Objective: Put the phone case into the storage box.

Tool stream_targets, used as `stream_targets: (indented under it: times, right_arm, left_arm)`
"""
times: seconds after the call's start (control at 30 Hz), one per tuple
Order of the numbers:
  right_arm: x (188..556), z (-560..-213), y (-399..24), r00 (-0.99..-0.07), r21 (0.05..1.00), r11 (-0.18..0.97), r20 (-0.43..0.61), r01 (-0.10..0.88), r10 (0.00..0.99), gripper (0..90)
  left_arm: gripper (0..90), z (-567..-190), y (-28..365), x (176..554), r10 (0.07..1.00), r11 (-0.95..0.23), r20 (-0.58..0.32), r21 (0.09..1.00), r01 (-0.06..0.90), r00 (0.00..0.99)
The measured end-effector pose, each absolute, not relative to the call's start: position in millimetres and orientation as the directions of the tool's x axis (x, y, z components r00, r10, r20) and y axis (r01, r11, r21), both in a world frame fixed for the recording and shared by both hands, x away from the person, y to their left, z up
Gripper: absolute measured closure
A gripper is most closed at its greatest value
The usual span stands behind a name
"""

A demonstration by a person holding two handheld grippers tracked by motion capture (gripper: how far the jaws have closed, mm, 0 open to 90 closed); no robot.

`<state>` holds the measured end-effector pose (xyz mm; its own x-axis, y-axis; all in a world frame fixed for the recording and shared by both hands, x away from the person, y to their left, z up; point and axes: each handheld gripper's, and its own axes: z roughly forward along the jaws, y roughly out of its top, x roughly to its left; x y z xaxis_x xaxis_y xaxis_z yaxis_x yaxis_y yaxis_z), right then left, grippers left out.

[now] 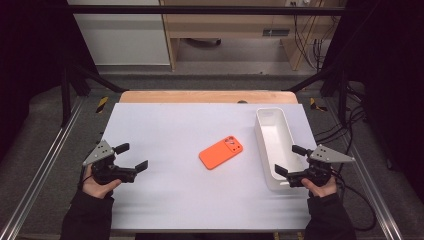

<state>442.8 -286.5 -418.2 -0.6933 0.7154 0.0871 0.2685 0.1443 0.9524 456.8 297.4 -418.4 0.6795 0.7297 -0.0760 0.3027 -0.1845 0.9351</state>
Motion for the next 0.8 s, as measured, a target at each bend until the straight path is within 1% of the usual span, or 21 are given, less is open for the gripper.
stream_targets:
  times: [0.4,0.8]
  right_arm:
    - [443.2,-418.4,-285.8,-0.695,0.951,0.15,0.084,0.269,0.714,0.6]
    - [443.4,-418.4,-285.8,-0.699,0.951,0.16,0.074,0.264,0.712,0.6]
  left_arm:
    - [0.0,-415.9,294.0,455.7,0.728,-0.188,-0.071,0.936,0.298,0.682]
    - [0.0,-413.3,278.3,457.0,0.725,-0.208,-0.067,0.927,0.311,0.685]
